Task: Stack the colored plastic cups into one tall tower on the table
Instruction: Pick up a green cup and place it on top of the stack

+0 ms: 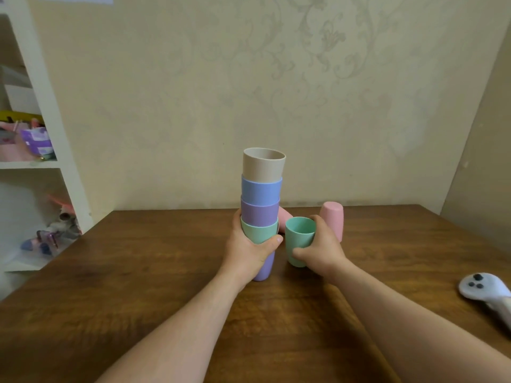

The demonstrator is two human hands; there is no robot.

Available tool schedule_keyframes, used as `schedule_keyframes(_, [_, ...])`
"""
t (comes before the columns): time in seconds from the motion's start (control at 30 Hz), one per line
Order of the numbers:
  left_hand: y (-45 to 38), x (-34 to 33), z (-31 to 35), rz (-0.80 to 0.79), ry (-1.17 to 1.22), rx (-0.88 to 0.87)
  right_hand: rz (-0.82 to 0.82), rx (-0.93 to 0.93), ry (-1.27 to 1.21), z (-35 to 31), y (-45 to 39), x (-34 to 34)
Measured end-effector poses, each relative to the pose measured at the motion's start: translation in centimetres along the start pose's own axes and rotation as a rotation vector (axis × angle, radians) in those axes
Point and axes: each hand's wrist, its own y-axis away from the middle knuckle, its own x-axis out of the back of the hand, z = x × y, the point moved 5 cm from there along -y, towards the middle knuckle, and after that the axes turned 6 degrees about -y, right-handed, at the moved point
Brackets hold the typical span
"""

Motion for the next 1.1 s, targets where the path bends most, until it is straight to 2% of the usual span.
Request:
schedule_keyframes(0.17, [0.1,-0.1,-0.1,0.001,0.012,0.002,0.019,0.009,-0.147,-2.1,0.6,1.2])
schedule_keyframes(0.23, [0.0,-0.1,-0.1,0.008,0.014,0.002,0.080,0.050,-0.215,-5.3,-0.1,3.3])
schedule_keyframes(0.43, [0.0,0.0,0.7,-0.012,0.025,0.046,0.230,0.245,-0.633,-17.5,-2.6,9.5])
schedule_keyframes(0.5, [0.1,0.0,0.6,-0.033,0.029,0.046,0.226,0.292,-0.732,-20.7,-2.7,10.0])
schedule_keyframes(0.57, [0.1,0.1,0.6,-0.037,0.009,0.041,0.143,0.313,-0.730,-22.6,-2.4,9.1])
schedule_keyframes(0.7, [0.1,0.1,0.9,-0.039,-0.038,0.018,-0.076,0.306,-0.461,-22.7,-1.3,4.6])
schedule_keyframes(0.87, [0.1,0.2,0.9,-0.022,-0.048,-0.002,-0.107,0.260,-0.484,-19.9,-1.7,1.2])
schedule_keyframes(1.1, [0.0,0.1,1.0,-0.016,-0.069,0.008,-0.170,0.288,-0.545,-20.0,-1.1,0.3])
